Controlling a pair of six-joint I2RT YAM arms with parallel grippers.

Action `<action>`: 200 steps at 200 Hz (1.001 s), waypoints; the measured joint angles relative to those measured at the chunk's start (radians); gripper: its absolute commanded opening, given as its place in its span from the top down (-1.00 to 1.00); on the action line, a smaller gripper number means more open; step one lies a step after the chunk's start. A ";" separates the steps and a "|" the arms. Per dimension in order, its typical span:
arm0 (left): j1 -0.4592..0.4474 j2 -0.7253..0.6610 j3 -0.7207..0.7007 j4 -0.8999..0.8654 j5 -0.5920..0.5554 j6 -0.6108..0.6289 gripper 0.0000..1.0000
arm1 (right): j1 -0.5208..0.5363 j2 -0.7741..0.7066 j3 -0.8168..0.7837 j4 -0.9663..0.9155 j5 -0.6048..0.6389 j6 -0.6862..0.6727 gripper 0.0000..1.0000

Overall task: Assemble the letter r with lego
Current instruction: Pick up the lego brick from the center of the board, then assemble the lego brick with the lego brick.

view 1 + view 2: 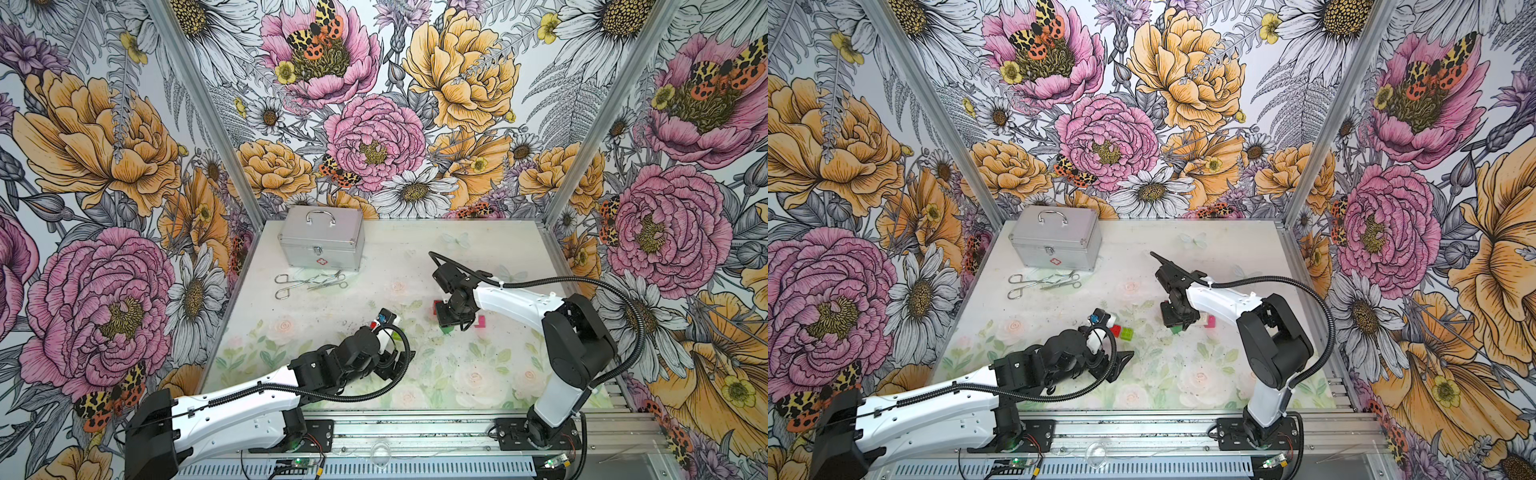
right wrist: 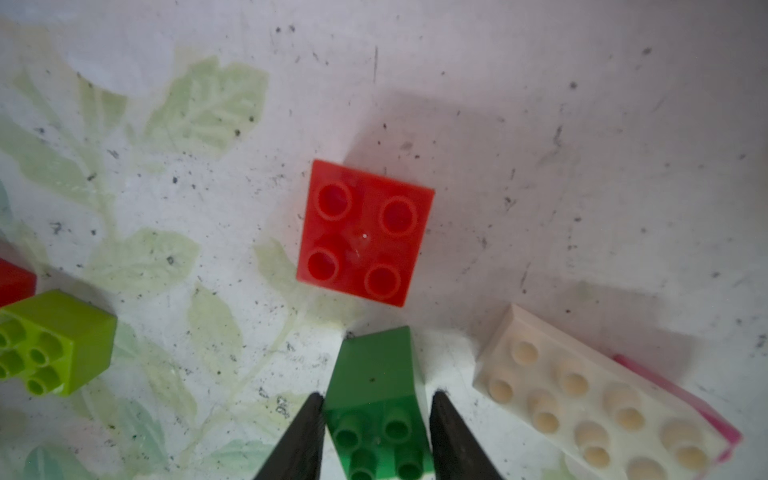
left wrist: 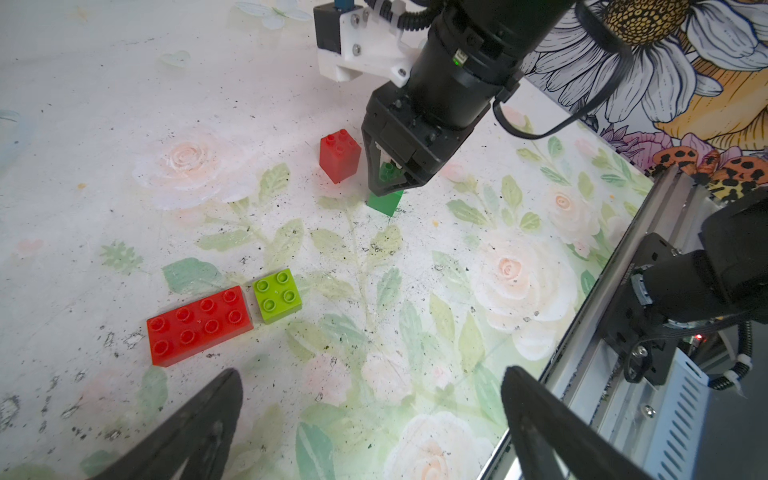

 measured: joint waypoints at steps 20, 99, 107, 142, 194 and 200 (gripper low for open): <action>0.000 -0.008 0.000 0.001 0.000 0.000 -0.98 | 0.000 0.000 -0.009 0.001 0.000 0.000 0.12; 0.000 -0.019 0.000 0.002 0.000 0.008 -0.98 | 0.003 0.000 -0.023 -0.001 0.010 0.011 0.49; 0.000 -0.021 0.000 0.001 0.000 0.009 -0.98 | 0.006 -0.001 -0.022 -0.004 0.015 0.012 0.49; 0.000 -0.039 0.000 -0.003 0.000 0.013 -0.97 | 0.006 -0.015 0.023 -0.065 0.039 0.029 0.49; 0.000 -0.048 0.011 -0.009 0.000 0.030 -0.98 | 0.006 -0.029 0.192 -0.141 0.088 0.065 0.49; 0.000 -0.048 0.011 -0.009 0.000 0.034 -0.98 | 0.006 -0.027 0.206 -0.147 0.092 0.071 0.49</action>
